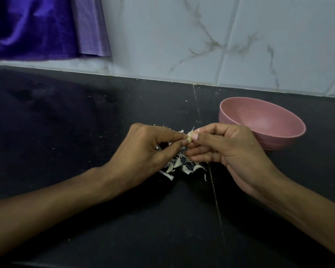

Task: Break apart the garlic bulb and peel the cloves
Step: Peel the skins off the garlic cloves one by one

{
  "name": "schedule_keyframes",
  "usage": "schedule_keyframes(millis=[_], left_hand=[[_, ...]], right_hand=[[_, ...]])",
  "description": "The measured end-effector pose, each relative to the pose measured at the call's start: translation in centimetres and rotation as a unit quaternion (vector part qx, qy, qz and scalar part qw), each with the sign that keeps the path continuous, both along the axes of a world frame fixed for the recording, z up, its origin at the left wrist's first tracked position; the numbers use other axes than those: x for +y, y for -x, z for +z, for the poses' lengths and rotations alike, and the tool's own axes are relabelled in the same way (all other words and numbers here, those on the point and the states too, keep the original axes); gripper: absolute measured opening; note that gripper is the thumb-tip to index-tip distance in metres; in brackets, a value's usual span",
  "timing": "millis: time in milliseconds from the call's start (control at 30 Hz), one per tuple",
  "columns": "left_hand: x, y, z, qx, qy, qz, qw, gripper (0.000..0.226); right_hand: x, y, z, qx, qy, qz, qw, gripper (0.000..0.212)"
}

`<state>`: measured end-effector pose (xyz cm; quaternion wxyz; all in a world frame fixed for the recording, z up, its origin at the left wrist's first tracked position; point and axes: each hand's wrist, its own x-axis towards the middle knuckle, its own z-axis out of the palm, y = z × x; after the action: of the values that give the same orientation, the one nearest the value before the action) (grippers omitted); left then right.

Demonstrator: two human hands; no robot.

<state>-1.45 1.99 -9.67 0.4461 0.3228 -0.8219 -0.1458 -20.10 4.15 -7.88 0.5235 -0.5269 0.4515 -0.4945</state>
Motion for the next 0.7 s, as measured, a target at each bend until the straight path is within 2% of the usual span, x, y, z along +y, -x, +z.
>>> schedule_keyframes(millis=[133,300,467,700], left_hand=[[0.02,0.01,-0.04,0.002,-0.01,0.005,1.0,0.017],[0.09,0.16,-0.05,0.006,-0.004,0.005,1.0,0.016],[0.1,0.3,-0.09,0.008,-0.004,-0.003,1.0,0.027],[-0.08,0.36,-0.13,-0.008,0.038,0.004,0.999,0.03]], right_hand=[[0.08,-0.29,-0.05,-0.01,0.001,-0.002,1.0,0.025],[0.18,-0.5,-0.07,-0.022,0.001,-0.009,1.0,0.017],[0.2,-0.64,-0.11,-0.026,0.001,-0.015,1.0,0.017],[0.25,-0.61,-0.12,-0.032,-0.003,-0.014,0.999,0.013]])
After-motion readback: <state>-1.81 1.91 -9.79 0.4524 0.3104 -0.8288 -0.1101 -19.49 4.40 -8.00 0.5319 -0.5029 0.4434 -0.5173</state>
